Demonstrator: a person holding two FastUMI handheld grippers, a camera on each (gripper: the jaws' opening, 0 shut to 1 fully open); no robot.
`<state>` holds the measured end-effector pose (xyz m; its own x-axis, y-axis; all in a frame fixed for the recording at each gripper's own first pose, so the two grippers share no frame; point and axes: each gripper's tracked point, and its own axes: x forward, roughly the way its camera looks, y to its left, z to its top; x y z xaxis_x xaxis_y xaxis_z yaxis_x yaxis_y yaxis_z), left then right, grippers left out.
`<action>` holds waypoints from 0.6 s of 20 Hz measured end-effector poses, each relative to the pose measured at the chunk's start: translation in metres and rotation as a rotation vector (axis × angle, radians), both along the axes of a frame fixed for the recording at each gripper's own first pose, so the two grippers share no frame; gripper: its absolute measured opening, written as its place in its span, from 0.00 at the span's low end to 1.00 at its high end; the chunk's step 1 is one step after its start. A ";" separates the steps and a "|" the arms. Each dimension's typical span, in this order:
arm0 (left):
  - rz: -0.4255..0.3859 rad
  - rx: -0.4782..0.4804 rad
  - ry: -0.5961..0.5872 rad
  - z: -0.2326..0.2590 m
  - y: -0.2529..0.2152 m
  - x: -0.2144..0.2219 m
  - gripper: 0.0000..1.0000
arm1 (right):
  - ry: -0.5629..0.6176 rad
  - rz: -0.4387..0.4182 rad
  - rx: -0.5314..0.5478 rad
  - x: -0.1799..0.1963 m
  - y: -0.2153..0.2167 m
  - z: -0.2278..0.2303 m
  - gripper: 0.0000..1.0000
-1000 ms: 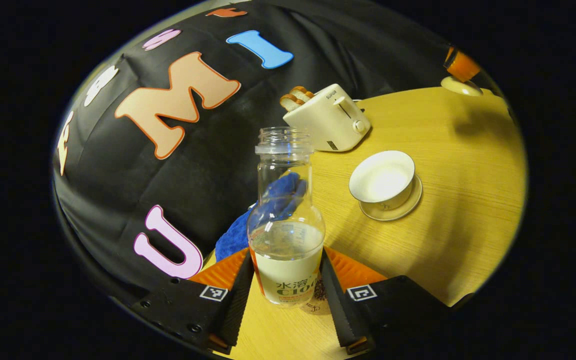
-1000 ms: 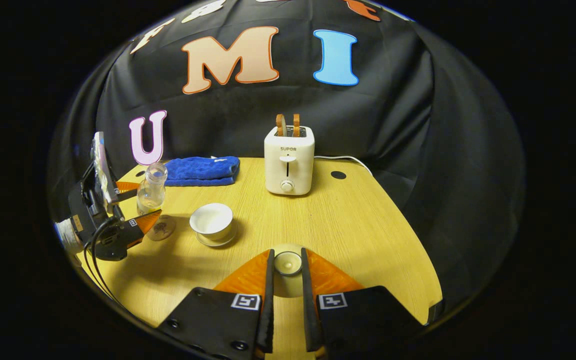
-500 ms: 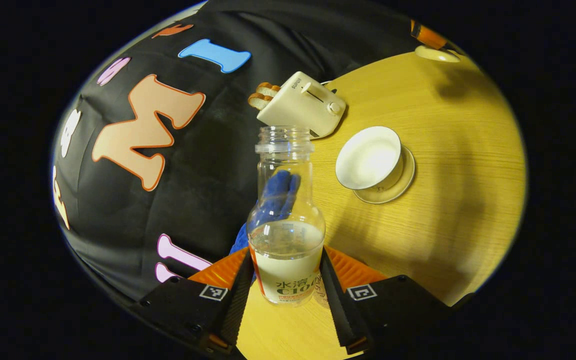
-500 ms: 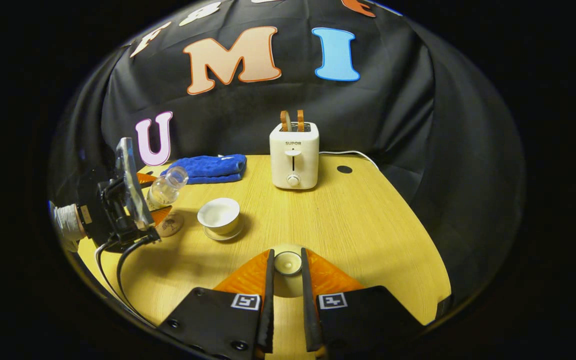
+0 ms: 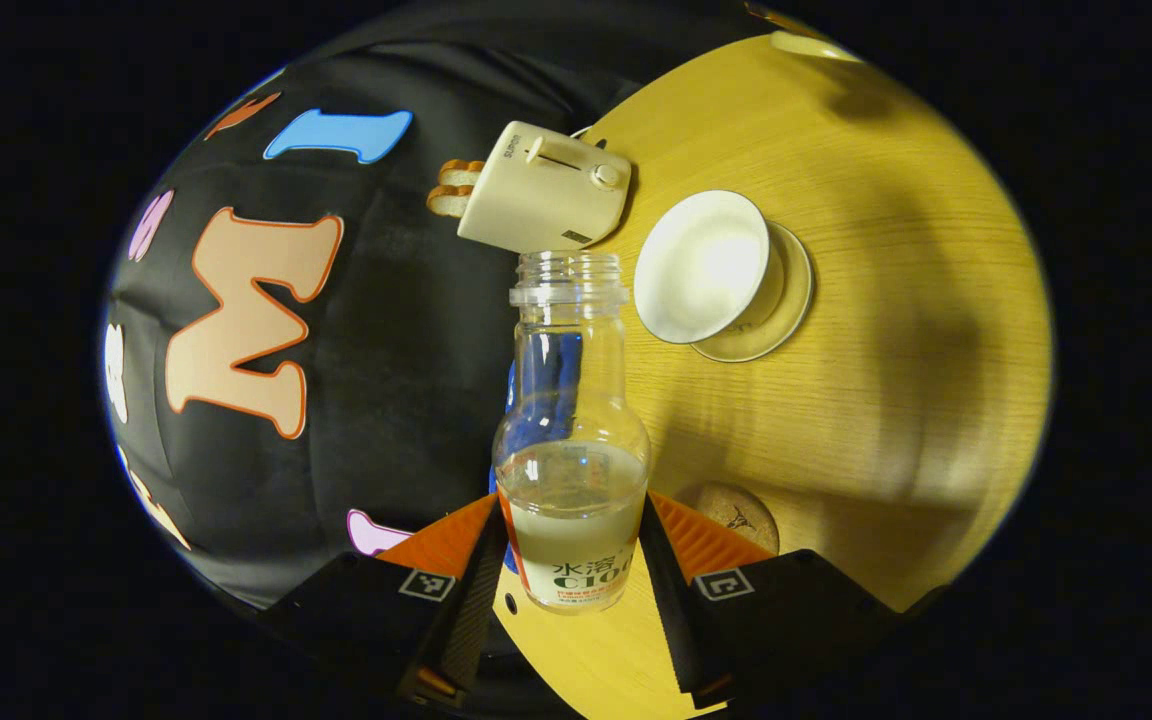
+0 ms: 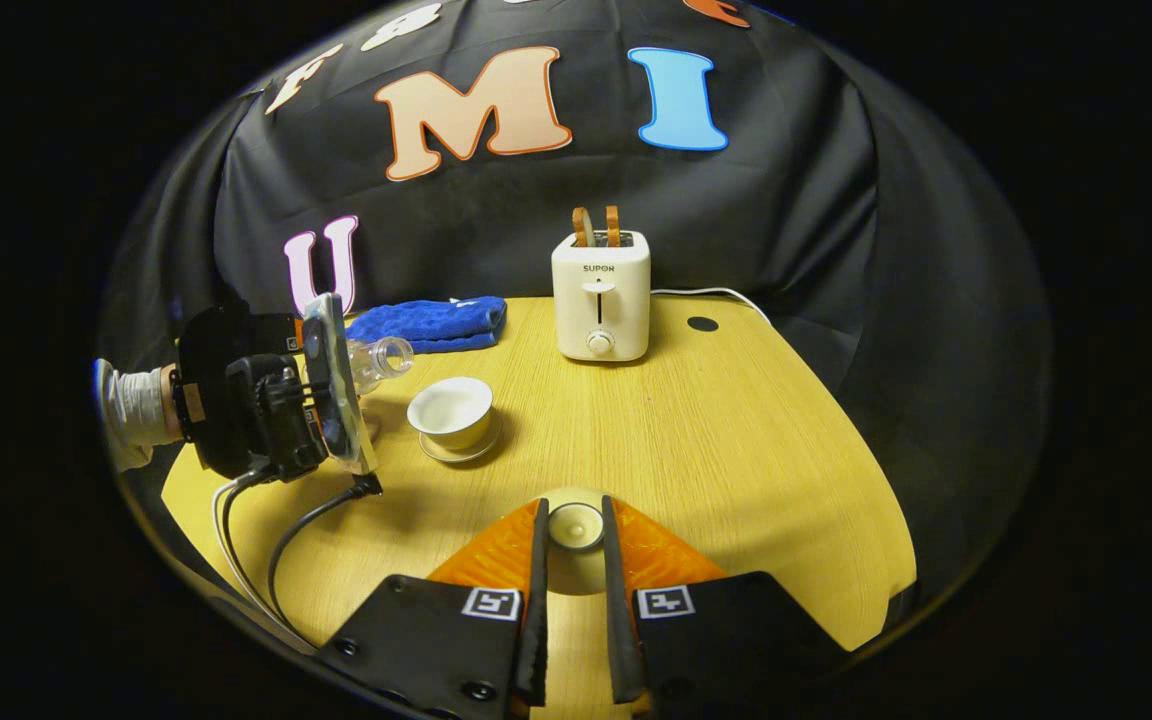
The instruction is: Open the teacup lid with one hand, grasp the water bottle and pour water into the teacup with the other hand; after pouring, place the water bottle on the coaster and then close the teacup lid.
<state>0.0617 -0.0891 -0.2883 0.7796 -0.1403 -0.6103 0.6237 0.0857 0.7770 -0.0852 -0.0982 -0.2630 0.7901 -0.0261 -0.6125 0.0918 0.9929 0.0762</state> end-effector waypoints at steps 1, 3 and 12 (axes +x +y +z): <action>-0.013 0.025 0.000 -0.001 -0.001 0.002 0.71 | -0.001 -0.004 0.003 0.000 -0.003 0.000 0.26; -0.026 0.077 -0.001 -0.002 0.001 0.004 0.71 | -0.002 -0.011 0.008 0.001 -0.007 -0.001 0.28; -0.083 0.287 0.013 0.002 0.005 0.006 0.71 | -0.009 0.000 0.022 0.001 -0.006 -0.007 0.27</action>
